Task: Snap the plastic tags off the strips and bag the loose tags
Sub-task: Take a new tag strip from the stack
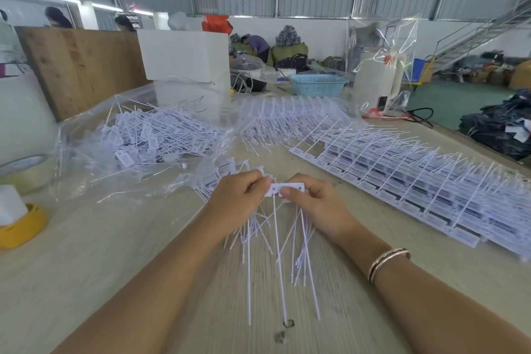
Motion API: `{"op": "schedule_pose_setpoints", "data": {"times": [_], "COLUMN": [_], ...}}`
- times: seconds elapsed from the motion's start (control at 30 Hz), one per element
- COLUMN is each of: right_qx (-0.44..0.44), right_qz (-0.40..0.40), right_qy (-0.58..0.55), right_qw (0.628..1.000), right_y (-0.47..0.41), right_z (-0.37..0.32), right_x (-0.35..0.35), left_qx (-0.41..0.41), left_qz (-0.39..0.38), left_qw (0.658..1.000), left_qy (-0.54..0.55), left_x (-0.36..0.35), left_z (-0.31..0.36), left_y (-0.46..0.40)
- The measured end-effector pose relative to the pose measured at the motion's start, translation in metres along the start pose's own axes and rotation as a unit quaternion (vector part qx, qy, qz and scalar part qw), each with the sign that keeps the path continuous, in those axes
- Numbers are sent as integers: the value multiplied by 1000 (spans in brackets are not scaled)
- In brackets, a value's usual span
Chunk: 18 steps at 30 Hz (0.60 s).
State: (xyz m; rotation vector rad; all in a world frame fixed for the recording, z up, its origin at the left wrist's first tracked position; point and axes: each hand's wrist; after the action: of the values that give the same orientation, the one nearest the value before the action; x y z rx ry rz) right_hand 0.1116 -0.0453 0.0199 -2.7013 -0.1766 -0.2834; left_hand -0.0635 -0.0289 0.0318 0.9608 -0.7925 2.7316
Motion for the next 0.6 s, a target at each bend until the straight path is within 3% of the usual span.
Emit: {"op": "schedule_pose_setpoints", "data": {"times": [0.23,0.47,0.6], "right_qx": [83,140,128], "right_qz": [48,109,109], "right_qy": [79,123,106], "right_qw": [992,976,980], "right_y": [3,1,0], "right_z": [-11,-9,-7], "right_x": [-7,-8,-11], "left_qx": [145,173,167], "left_qz": [3,-19,-27], "left_qw": [960,904,895], "left_qy": [240,391,413], "left_x": [-1,-9,-10], "left_z": [7,16,19], "left_y": [-6,-7,-7]}}
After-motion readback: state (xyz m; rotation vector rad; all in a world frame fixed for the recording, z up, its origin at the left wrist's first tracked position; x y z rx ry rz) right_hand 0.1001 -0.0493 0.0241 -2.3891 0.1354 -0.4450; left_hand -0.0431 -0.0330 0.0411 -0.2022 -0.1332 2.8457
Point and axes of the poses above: each hand's wrist, its own y-axis away from the middle knuckle, its own x-axis out of the back of the hand, z = x × y
